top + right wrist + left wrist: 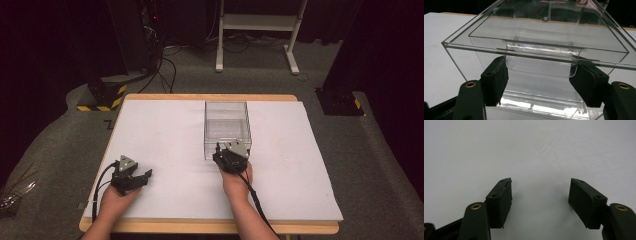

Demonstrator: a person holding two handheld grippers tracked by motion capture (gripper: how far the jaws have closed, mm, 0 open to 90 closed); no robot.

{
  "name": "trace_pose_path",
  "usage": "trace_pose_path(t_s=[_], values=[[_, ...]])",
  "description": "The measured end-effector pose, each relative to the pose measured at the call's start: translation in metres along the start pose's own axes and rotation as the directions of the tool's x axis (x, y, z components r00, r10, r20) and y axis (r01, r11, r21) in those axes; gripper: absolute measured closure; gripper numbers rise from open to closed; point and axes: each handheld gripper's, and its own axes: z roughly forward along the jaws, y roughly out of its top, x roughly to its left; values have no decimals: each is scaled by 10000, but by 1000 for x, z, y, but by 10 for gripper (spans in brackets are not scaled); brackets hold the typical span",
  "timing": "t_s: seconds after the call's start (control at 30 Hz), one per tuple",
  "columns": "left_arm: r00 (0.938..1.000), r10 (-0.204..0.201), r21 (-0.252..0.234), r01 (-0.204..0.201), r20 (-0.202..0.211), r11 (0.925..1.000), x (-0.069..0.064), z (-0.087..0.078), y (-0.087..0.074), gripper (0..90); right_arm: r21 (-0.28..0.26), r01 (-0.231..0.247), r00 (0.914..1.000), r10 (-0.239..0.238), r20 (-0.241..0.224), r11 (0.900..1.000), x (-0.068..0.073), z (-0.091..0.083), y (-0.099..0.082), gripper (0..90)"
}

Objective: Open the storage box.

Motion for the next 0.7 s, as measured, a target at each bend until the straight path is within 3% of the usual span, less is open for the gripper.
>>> trace_pose_path(t_s=[0.7], values=[[10000, -27, 0, 27, 17, 10000, 0, 0, 0, 355, -96, 103, 9999, -104, -95, 9999, 0, -11, -6, 320]])
